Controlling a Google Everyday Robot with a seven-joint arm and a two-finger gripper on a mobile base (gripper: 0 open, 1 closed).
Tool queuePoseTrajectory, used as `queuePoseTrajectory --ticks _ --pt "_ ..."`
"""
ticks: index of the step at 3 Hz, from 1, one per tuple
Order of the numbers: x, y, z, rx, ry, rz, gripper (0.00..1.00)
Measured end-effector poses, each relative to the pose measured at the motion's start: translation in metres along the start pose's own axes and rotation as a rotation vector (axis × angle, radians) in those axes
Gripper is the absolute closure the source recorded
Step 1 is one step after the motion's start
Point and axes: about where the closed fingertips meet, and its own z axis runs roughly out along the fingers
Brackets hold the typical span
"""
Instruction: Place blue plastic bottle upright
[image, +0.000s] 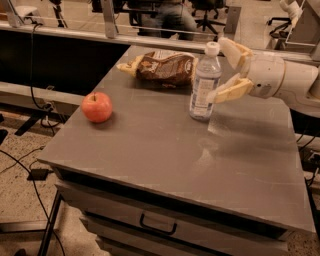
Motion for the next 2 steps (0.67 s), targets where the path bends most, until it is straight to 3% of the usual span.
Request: queuePoseTrajectory --ticks 1,2 --pt "-0.018 -0.011 -0.019 0.006 0.061 -0.072 0.0" --pt "-0.03 -0.024 -0.039 0.036 0.21 -0.168 0.0"
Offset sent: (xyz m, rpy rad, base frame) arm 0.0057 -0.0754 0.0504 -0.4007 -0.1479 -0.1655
